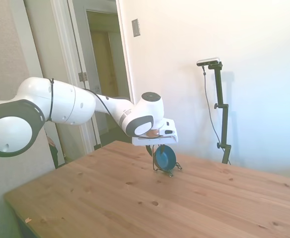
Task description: Unload the bowl
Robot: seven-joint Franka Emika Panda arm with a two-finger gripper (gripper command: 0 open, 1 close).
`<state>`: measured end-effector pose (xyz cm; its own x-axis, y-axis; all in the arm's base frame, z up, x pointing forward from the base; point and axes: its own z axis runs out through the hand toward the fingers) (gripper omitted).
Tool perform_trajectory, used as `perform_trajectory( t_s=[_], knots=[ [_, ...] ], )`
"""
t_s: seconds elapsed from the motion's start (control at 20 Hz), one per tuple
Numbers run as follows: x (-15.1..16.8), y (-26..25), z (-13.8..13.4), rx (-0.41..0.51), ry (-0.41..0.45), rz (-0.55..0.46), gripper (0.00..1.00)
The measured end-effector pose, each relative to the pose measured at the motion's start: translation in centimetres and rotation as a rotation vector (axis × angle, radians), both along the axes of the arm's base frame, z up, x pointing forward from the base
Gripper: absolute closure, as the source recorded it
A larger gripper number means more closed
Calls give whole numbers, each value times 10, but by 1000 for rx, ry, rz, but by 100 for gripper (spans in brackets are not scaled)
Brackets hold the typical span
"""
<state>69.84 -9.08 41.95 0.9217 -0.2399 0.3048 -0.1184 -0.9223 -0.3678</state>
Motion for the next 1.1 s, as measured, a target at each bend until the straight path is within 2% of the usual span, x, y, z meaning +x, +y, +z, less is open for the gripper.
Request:
perform_trajectory(
  t_s=[0.6, 0.95, 1.1],
  knots=[
    [-4, -8, 1, 29, 8, 25, 100],
    [-7, -1, 25, 16, -38, 34, 100],
    [-21, 16, 41, -3, -79, 37, 100]
  ],
)
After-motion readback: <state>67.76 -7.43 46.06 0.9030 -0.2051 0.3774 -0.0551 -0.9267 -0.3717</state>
